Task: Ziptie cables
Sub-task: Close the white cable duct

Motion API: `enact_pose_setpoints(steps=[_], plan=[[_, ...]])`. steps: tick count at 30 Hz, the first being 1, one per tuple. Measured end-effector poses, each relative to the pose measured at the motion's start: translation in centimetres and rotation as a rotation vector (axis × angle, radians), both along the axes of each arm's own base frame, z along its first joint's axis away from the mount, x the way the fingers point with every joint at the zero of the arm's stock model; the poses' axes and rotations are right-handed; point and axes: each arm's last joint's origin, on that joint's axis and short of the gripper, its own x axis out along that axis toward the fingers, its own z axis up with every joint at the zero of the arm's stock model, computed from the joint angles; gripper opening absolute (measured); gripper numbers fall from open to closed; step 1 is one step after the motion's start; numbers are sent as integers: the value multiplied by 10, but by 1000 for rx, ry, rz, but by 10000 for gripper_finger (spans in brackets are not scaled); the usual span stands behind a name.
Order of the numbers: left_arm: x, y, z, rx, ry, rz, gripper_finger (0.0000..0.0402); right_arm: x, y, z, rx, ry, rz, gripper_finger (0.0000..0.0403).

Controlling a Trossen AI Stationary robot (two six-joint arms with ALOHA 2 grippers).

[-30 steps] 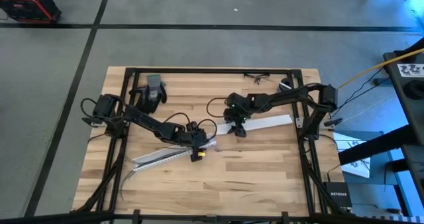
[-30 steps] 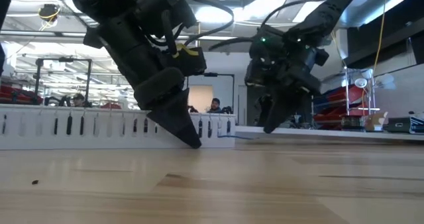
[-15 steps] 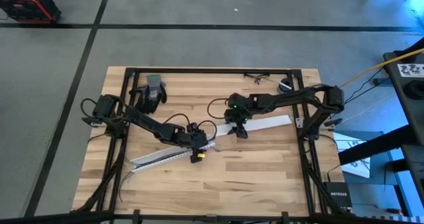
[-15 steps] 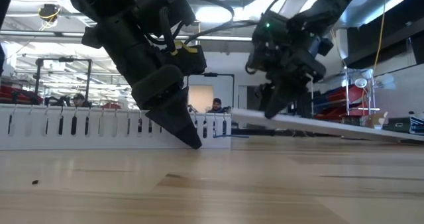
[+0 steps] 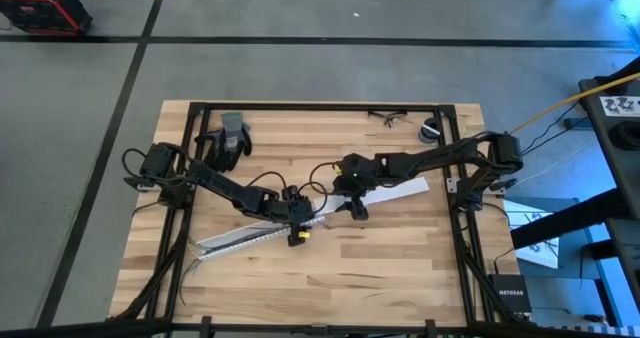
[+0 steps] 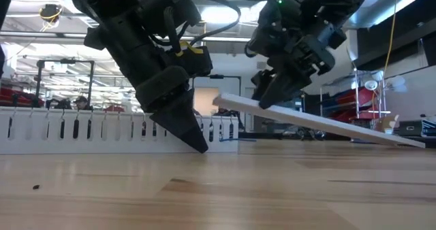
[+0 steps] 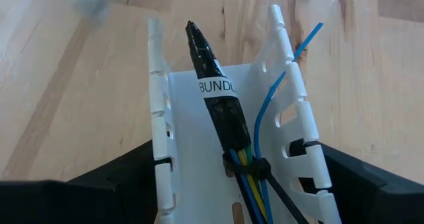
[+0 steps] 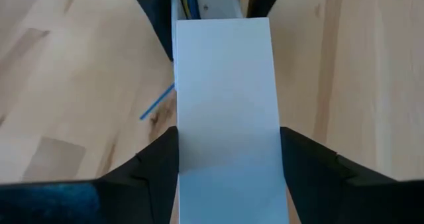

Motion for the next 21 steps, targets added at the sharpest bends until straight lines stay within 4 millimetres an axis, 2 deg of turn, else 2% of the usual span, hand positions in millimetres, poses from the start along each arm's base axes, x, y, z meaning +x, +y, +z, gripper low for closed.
enact_pose_setpoints(steps=[7,12,15,21], plan=[[0,0,0,-3,-1,3,297,0,15,-3,-13,30,-7,221],[0,0,0,-3,-1,4,297,2,32,-8,-166,30,-18,221],[0,0,0,-2,-3,5,297,2,36,-9,-254,25,-33,221],[1,0,0,1,-9,1,297,3,35,-10,-265,23,-39,221]])
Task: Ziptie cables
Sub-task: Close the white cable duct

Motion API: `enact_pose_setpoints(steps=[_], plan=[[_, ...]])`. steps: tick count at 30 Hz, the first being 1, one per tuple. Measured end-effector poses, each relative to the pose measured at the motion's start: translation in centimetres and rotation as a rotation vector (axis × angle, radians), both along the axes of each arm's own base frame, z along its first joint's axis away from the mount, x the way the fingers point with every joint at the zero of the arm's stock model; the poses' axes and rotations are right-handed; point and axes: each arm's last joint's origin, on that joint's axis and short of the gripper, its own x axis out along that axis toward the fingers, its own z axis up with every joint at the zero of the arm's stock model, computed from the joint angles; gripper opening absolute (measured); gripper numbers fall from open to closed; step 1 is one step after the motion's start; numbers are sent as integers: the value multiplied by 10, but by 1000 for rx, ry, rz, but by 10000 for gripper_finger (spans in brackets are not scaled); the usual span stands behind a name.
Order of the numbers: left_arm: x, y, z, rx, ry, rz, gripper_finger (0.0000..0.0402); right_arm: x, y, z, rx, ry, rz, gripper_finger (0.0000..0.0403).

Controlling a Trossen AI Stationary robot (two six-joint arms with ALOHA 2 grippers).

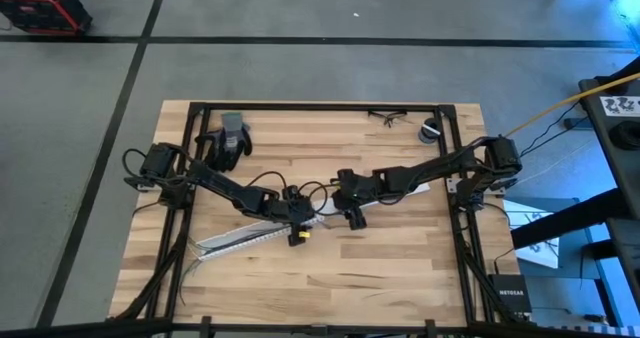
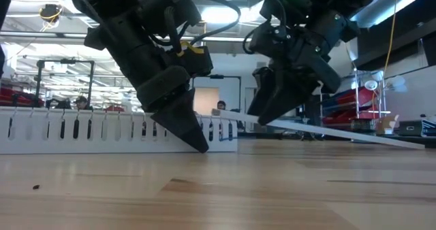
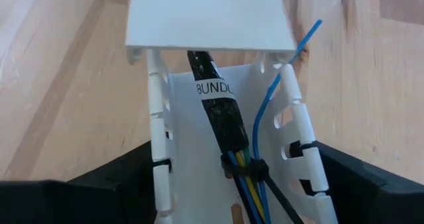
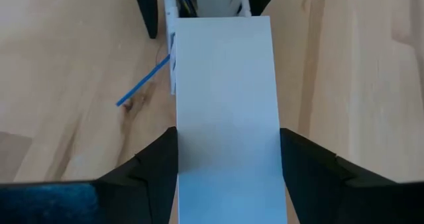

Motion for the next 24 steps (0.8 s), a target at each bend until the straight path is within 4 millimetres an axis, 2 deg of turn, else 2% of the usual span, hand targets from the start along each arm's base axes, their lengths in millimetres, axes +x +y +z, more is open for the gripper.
enact_pose_setpoints(steps=[7,12,24], plan=[[2,-1,1,10,-25,-19,297,3,0,-5,-5,-4,18,221],[3,-4,2,23,-46,-48,297,6,0,-12,55,7,10,221],[4,-5,3,22,-58,-57,297,12,-1,-4,159,34,-10,221]])
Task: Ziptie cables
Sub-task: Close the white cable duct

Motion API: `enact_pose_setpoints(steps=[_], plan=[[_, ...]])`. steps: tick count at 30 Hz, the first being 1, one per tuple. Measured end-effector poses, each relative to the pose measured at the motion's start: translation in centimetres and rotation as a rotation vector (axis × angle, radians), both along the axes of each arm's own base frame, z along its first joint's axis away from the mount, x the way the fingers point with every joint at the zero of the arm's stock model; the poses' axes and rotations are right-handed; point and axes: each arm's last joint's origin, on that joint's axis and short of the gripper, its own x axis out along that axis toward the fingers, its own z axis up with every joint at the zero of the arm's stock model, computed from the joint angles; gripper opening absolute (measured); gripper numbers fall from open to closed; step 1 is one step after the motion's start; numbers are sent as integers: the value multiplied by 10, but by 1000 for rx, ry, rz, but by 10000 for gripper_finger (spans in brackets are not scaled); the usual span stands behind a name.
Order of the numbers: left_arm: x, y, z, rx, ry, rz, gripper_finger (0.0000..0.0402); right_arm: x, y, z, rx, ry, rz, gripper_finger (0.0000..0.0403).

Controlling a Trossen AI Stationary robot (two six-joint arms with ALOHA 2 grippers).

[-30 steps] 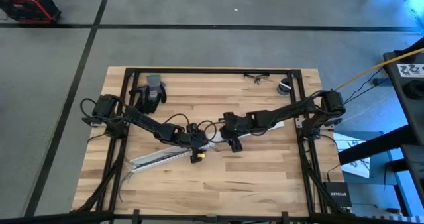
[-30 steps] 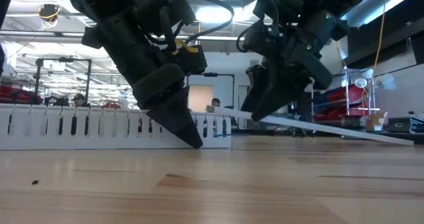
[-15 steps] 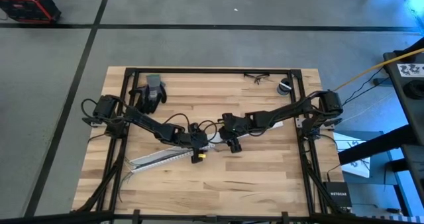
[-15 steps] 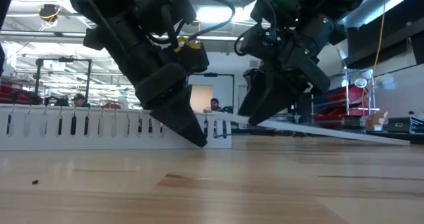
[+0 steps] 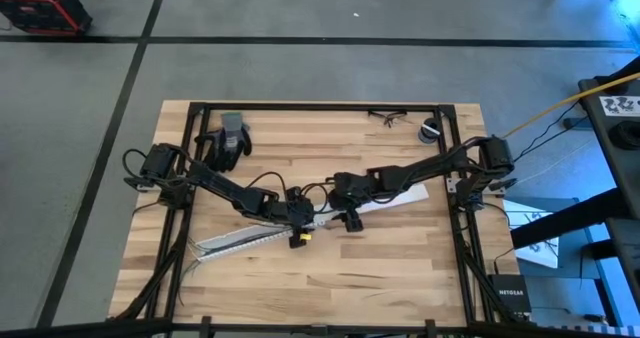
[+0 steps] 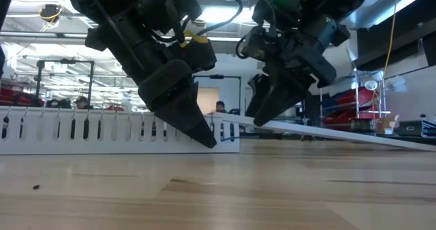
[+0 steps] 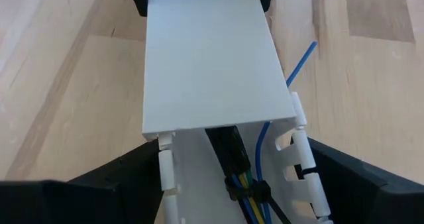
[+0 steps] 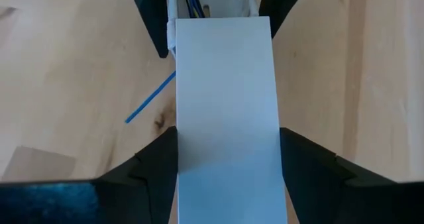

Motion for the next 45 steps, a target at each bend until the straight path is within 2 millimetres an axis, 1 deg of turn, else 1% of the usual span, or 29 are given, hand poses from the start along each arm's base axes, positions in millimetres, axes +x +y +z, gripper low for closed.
enact_pose_setpoints(steps=[4,8,11,18,24,30,38,40,45], plan=[[0,0,0,0,0,0,297,6,1,1,21,29,-16,221],[0,0,0,0,2,1,297,20,4,-4,34,56,-1,221],[0,0,-1,3,6,4,297,27,7,-1,25,92,11,221],[0,-1,-2,-5,12,3,297,22,3,10,21,139,16,221],[-2,0,-3,-11,37,13,297,21,5,12,23,136,60,221],[-3,0,-4,-12,48,20,297,18,5,15,38,145,49,221],[-3,1,-4,-5,51,22,297,22,4,28,10,168,32,221],[-3,1,-4,-4,52,22,297,22,4,29,31,170,42,221],[-3,0,-4,11,54,-1,297,22,-4,32,121,192,57,221]])
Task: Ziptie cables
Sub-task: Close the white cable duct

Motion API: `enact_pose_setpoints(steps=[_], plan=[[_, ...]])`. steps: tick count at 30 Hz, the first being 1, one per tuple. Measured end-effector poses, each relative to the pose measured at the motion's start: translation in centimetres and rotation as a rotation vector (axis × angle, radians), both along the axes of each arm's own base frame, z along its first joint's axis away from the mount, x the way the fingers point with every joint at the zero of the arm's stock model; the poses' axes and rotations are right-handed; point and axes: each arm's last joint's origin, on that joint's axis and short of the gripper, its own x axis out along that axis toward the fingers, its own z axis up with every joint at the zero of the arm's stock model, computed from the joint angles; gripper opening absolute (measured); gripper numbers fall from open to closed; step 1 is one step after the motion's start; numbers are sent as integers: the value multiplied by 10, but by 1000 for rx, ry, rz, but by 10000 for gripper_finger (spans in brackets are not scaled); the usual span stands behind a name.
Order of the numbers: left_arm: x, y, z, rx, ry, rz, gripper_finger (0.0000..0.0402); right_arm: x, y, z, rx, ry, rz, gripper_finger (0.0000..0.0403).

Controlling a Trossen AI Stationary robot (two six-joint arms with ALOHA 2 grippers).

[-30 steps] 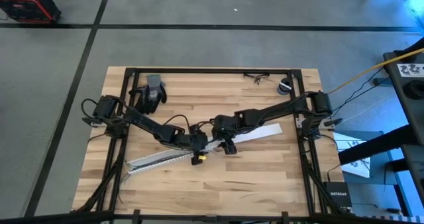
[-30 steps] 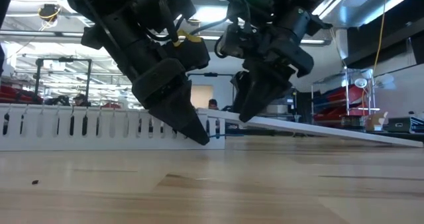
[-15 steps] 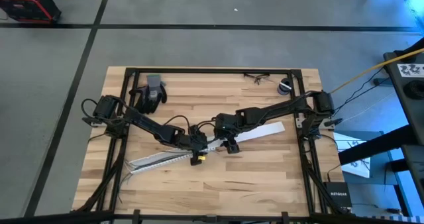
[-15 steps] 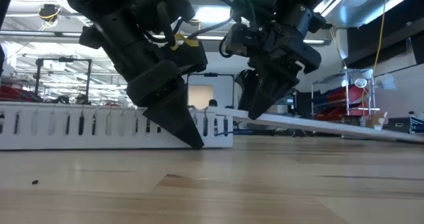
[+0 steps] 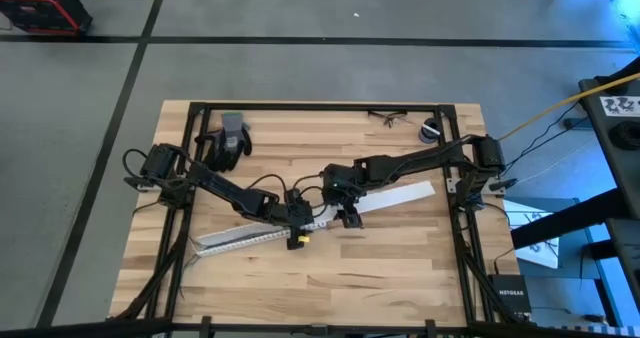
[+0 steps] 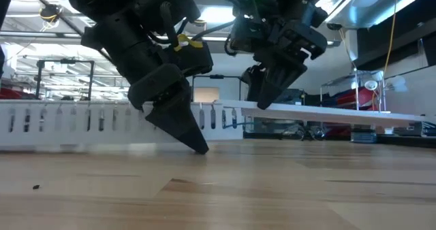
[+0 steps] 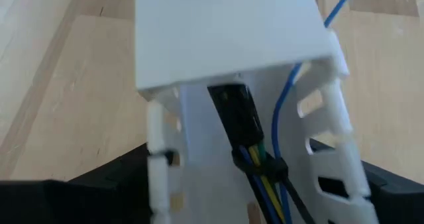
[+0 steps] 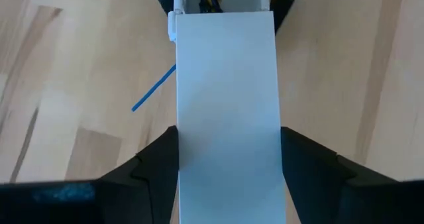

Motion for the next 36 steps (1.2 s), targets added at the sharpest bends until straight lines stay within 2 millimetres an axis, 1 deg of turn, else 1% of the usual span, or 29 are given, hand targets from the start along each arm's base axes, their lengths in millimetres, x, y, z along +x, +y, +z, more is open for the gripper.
enact_pose_setpoints(steps=[4,7,10,16,23,26,28,36], plan=[[-1,-3,0,19,3,-25,297,-2,-9,-1,7,21,-19,221],[-1,-3,0,9,6,-8,297,-1,-13,-1,-84,14,-54,221],[-1,-1,-1,1,6,7,298,0,-14,0,-133,-7,-39,221],[-1,-1,-1,-1,6,5,298,-1,-14,3,-120,-14,-36,221],[-1,1,-1,-1,7,31,298,-2,-16,7,-282,-30,-93,221],[-1,2,-2,1,10,40,298,-1,-15,8,-301,-44,-99,221],[-1,3,-2,1,11,40,298,-1,-13,8,-317,-48,-73,221],[0,3,0,-12,7,25,298,-3,-10,25,-202,-5,34,220]])
